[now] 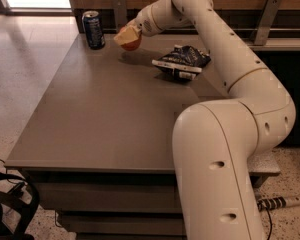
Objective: Move apple near pepsi can
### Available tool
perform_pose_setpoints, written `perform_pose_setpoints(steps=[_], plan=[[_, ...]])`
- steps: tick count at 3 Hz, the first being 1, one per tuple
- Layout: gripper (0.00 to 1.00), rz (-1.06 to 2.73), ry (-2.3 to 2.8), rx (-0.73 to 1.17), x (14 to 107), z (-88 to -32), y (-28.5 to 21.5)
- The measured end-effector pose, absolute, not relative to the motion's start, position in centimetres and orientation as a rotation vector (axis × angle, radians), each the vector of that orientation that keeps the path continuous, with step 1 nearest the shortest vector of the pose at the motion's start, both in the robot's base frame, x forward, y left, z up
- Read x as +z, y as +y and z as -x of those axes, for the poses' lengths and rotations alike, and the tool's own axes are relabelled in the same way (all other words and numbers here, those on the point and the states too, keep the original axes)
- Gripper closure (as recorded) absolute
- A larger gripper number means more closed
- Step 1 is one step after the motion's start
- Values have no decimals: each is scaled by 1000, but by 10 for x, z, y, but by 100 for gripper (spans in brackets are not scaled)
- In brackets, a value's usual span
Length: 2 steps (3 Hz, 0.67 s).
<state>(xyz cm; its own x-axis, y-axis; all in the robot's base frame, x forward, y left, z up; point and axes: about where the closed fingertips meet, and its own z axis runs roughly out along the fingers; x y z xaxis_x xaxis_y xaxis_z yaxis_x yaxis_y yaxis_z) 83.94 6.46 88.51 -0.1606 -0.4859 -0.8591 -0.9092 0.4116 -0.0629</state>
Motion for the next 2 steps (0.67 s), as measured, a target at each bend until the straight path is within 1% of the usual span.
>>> perform_pose_setpoints(steps=[2], plan=[[100,1218,1781,620,861,-849,81]])
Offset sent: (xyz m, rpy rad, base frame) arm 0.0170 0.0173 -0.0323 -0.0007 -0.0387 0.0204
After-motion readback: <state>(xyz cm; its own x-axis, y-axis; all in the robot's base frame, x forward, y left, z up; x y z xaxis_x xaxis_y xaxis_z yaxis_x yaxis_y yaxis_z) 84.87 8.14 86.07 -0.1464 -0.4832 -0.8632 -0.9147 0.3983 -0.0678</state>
